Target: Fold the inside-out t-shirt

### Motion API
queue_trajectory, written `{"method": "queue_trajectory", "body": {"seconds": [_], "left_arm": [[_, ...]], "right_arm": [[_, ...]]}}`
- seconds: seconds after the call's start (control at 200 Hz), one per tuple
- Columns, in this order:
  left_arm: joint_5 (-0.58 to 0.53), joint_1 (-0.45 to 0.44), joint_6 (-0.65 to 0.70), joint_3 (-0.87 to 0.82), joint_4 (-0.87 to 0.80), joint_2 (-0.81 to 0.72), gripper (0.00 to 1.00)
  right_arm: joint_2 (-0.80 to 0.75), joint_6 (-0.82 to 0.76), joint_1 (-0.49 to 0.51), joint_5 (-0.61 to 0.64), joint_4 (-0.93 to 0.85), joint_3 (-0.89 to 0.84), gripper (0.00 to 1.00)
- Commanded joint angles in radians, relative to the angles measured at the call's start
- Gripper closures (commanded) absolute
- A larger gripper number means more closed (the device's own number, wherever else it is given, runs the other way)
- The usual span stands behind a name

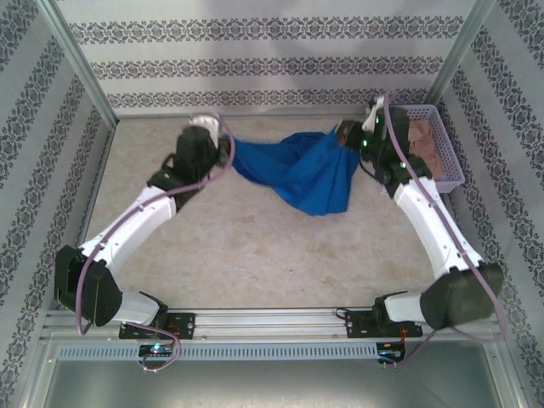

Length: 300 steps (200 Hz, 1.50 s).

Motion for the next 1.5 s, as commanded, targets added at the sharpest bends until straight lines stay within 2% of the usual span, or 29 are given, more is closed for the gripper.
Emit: {"method": "queue_trajectory", "body": {"seconds": [0.0, 0.145, 0.335, 0.48, 0.585, 0.685, 0.814, 0.989, 1.134, 1.204, 1.359, 1.409, 1.494], "left_arm": [[-0.127, 0.03, 0.114, 0.271, -0.041, -0.041, 1.0], [-0.121, 0.029, 0.161, 0.408, -0.123, -0.145, 1.0], [-0.092, 0.027, 0.184, 0.455, -0.223, -0.3, 1.0], [-0.118, 0.026, 0.193, 0.521, -0.308, -0.325, 1.0], [-0.153, 0.027, 0.191, 0.56, -0.373, -0.263, 1.0], [-0.192, 0.033, 0.21, 0.536, -0.35, -0.198, 1.0], [-0.167, 0.091, 0.206, 0.61, -0.341, -0.059, 1.0], [-0.077, 0.135, 0.201, 0.961, -0.435, 0.216, 1.0], [-0.001, 0.136, 0.203, 1.364, -0.563, 0.415, 1.0], [0.024, 0.134, 0.207, 1.468, -0.578, 0.448, 1.0], [0.112, 0.135, 0.203, 1.356, -0.547, 0.345, 1.0], [0.15, 0.134, 0.201, 1.268, -0.536, 0.287, 1.0], [0.228, 0.134, 0.182, 1.02, -0.494, 0.147, 1.0]], "right_arm": [[-0.012, -0.039, 0.017, 0.034, 0.053, 0.256, 1.0], [-0.083, -0.165, 0.089, 0.086, -0.036, 0.383, 1.0], [-0.23, -0.249, 0.199, 0.115, -0.088, 0.39, 1.0], [-0.297, -0.282, 0.281, 0.151, -0.097, 0.386, 1.0], [-0.3, -0.316, 0.301, 0.203, -0.106, 0.373, 1.0], [-0.271, -0.357, 0.299, 0.288, -0.096, 0.341, 1.0], [-0.179, -0.375, 0.239, 0.349, -0.046, 0.349, 1.0], [0.015, -0.257, 0.11, 0.253, 0.041, 0.496, 1.0], [0.142, -0.22, 0.105, 0.181, 0.009, 0.705, 1.0], [0.149, -0.22, 0.107, 0.175, 0.003, 0.742, 1.0], [0.075, -0.233, 0.108, 0.18, 0.003, 0.653, 1.0], [0.04, -0.241, 0.108, 0.186, 0.001, 0.596, 1.0], [-0.052, -0.246, 0.105, 0.197, -0.004, 0.44, 1.0]]}}
